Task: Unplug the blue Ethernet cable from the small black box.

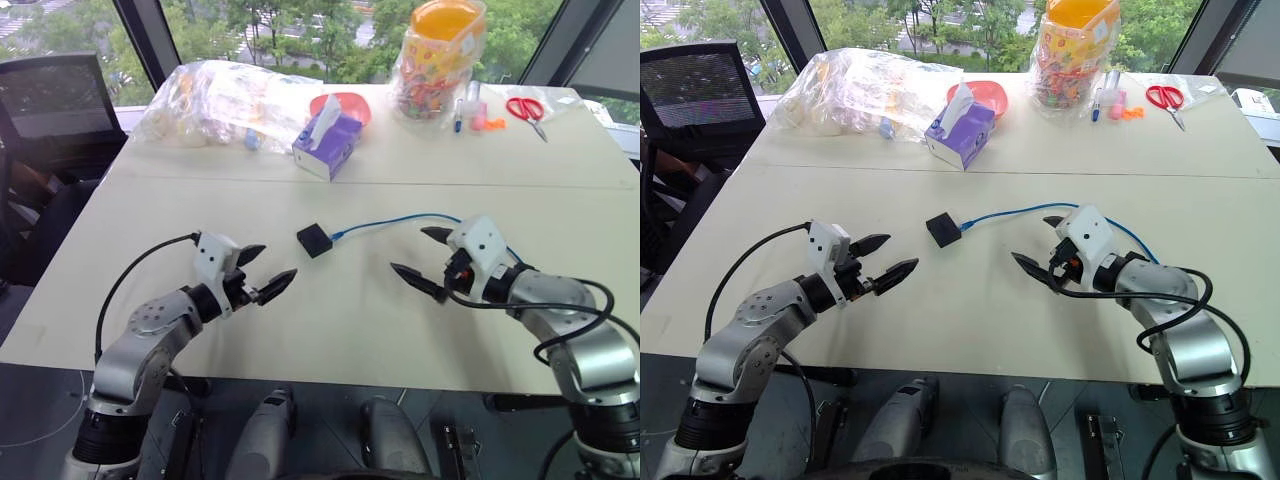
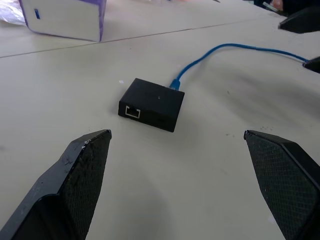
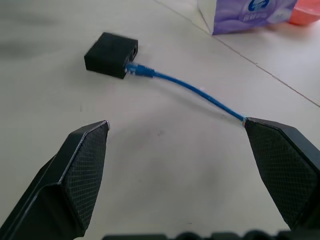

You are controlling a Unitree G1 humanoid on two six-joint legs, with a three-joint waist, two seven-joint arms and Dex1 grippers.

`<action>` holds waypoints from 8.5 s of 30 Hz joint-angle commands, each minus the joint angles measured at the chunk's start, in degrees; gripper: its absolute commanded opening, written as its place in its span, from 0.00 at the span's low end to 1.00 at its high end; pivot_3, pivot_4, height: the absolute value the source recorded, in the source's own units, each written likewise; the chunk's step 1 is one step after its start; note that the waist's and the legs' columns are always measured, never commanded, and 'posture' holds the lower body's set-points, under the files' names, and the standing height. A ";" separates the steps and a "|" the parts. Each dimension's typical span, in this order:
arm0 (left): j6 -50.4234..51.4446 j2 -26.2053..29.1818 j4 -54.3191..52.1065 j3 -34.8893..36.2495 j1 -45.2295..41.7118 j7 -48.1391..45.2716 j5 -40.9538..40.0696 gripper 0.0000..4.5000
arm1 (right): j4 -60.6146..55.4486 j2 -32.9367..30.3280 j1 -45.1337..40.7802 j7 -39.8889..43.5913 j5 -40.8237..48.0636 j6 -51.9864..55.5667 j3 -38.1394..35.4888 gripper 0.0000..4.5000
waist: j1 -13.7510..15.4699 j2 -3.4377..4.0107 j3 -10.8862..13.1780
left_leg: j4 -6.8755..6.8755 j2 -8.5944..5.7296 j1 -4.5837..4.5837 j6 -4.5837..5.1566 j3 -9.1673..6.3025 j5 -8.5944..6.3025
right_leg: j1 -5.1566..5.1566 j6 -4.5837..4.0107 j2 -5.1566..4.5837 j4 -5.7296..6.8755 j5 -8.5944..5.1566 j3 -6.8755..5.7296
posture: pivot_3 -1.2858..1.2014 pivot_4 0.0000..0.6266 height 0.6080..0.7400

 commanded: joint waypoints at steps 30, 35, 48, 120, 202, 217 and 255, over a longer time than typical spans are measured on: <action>2.67 0.43 -1.39 6.25 -3.40 -0.08 -2.83 0.99 | 93.30 23.31 -71.98 32.25 -30.17 -31.28 37.55 1.00 | -2.14 -0.15 0.24 | -0.21 0.01 -0.18 -0.52 -0.08 0.32 | -0.50 0.50 0.18 0.37 0.31 0.02 | 0.52 0.24 0.91; 2.09 -0.06 -4.21 6.77 -0.26 2.07 -2.65 0.99 | 98.22 26.92 -73.68 29.84 -33.68 -34.20 36.33 1.00 | -2.11 -0.12 0.25 | -0.21 0.01 -0.18 -0.62 -0.14 0.38 | -0.55 0.47 0.24 0.50 0.32 0.07 | 0.52 0.24 0.91; 0.54 -0.86 -7.24 7.12 3.26 5.20 -1.71 1.00 | 100.98 30.84 -73.09 26.82 -39.16 -35.85 34.82 0.81 | -2.14 -0.11 0.26 | -0.21 0.04 -0.16 -0.63 -0.14 0.39 | -0.59 0.44 0.30 0.54 0.33 0.10 | 0.52 0.24 0.91; 13.00 3.22 9.66 0.27 -21.66 -14.29 -10.47 0.11 | 15.96 8.68 -22.54 -8.16 -46.36 -53.43 22.01 0.52 | -1.79 -0.33 0.26 | 0.01 0.06 0.28 -0.71 0.16 0.49 | -0.33 0.21 0.31 0.94 0.20 0.62 | 0.52 0.24 0.91; 12.64 10.44 4.06 1.08 -22.30 -26.72 -17.43 0.11 | 19.95 4.75 -41.73 29.56 18.37 22.85 14.74 0.33 | -1.81 -0.39 0.33 | -0.11 0.07 -0.22 -0.61 0.33 0.42 | -0.64 0.43 0.20 0.33 0.37 0.53 | 0.52 0.24 0.91; 11.54 10.40 4.42 0.88 -21.93 -28.33 -15.76 0.11 | 19.40 5.03 -41.57 30.04 18.19 23.02 15.35 0.02 | -1.82 -0.39 0.33 | -0.10 0.07 -0.22 -0.61 0.33 0.42 | -0.64 0.43 0.21 0.34 0.37 0.53 | 0.52 0.24 0.91; -8.45 3.72 16.63 -2.71 -21.91 -20.77 0.44 0.11 | 62.22 10.84 -46.14 -4.25 -7.84 -10.20 8.76 0.02 | -1.82 -0.40 0.32 | -0.03 0.06 -0.15 -0.60 0.46 0.44 | -0.57 0.44 0.20 0.34 0.47 0.59 | 0.52 0.24 0.91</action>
